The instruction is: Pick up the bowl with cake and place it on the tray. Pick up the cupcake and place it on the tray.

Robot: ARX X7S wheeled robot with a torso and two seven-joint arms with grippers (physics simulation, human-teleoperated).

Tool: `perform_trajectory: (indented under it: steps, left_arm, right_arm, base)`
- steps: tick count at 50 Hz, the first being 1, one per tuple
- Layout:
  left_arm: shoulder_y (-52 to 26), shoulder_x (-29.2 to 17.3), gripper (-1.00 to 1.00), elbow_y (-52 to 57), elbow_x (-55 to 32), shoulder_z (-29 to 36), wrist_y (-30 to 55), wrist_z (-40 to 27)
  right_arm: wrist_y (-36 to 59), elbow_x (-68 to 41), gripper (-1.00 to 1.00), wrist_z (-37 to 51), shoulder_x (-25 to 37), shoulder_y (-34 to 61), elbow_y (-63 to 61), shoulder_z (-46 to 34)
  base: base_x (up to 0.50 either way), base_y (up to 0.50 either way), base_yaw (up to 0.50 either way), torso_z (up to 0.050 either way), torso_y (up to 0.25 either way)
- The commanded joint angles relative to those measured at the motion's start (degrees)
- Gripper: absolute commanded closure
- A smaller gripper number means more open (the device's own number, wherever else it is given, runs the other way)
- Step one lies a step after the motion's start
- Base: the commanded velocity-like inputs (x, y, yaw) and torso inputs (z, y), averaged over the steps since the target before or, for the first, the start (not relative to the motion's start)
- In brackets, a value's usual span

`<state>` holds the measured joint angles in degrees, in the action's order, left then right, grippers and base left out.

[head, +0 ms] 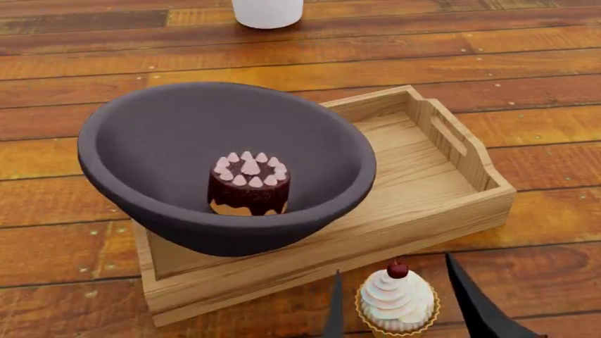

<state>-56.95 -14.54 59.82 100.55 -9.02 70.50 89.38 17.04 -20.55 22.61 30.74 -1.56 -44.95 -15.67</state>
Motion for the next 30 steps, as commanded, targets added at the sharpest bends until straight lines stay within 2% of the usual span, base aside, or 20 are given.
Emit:
perform_trajectory:
  steps: [1, 16, 26, 30]
  left_arm:
    - [1.7, -3.6, -1.00, -0.1, 2.2, 4.1, 5.5, 0.0]
    - [3.3, -4.8, -1.00, -0.1, 2.9, 6.7, 8.4, -1.1]
    - [3.9, -5.9, -1.00, -0.1, 3.7, 8.2, 10.2, -1.1]
    - [5.6, -8.0, -1.00, -0.1, 4.2, 10.3, 13.7, -2.0]
  right_arm:
    - [-2.2, 0.5, -1.00, -0.5, -0.6, -0.3, 6.6, 0.5]
    - [-5.1, 3.0, -1.00, -2.6, -3.1, 0.6, 15.0, -3.4]
    - [-6.3, 2.4, -1.00, -3.0, -3.5, 0.8, 18.0, -2.9]
    - [-6.3, 2.0, -1.00, -3.0, -3.5, 1.1, 18.6, -2.6]
  base:
    - [0.00, 0.00, 0.00, 0.000, 0.000]
    - [0.00, 0.00, 0.00, 0.000, 0.000]
    - [0.00, 0.00, 0.00, 0.000, 0.000]
    - [0.00, 0.00, 0.00, 0.000, 0.000]
